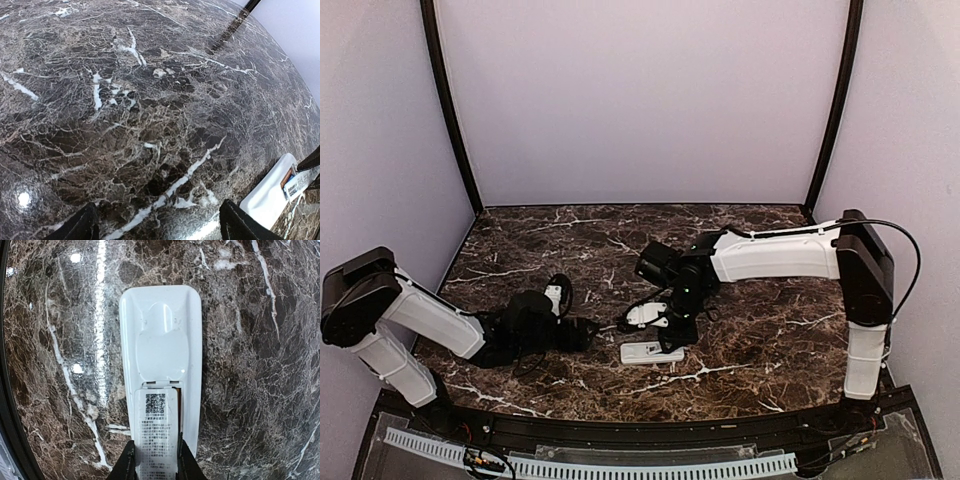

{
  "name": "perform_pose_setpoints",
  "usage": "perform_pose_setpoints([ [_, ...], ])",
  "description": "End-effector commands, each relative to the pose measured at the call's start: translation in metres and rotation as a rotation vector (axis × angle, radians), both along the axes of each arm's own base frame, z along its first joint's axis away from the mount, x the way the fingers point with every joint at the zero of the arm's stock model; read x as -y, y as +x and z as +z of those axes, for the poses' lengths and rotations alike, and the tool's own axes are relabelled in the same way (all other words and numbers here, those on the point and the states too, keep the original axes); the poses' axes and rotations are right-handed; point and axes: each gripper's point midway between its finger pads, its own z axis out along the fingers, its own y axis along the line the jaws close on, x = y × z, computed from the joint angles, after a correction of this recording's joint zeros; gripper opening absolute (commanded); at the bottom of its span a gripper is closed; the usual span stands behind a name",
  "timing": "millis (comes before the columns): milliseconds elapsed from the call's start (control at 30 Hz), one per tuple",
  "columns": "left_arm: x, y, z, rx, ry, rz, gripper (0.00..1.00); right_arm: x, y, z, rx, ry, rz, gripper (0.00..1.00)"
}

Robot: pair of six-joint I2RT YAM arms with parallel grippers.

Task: Load the batteries into the remote control
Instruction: Place the battery cover on the remote control without the battery cover.

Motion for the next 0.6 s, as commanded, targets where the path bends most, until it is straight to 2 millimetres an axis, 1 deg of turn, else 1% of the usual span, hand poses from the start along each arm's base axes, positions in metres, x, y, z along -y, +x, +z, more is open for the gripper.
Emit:
perform_pose_setpoints([
  [0, -0.001, -0.007, -0.008, -0.019, 0.009, -0.038, 0.82, -0.002, -0.005, 0.008, -0.011, 0.017, 0.001, 0.03],
  [200, -0.002, -0.015, -0.010, -0.016, 0.022, -0.070, 0.80, -0.002, -0.003, -0.001, -0.025, -0.001, -0.009, 0.03],
  [300, -0.002, -0.021, -0.013, -0.022, 0.046, -0.079, 0.79, -0.003, 0.001, -0.001, -0.026, 0.002, -0.023, 0.03],
  [467, 0.014, -0.033, -0.007, 0.027, 0.065, -0.155, 0.79, -0.003, 0.009, -0.004, -0.030, 0.004, -0.043, 0.03],
  [567, 0.018, -0.033, -0.004, 0.044, 0.073, -0.167, 0.78, -0.003, 0.011, -0.006, -0.038, 0.002, -0.049, 0.03],
])
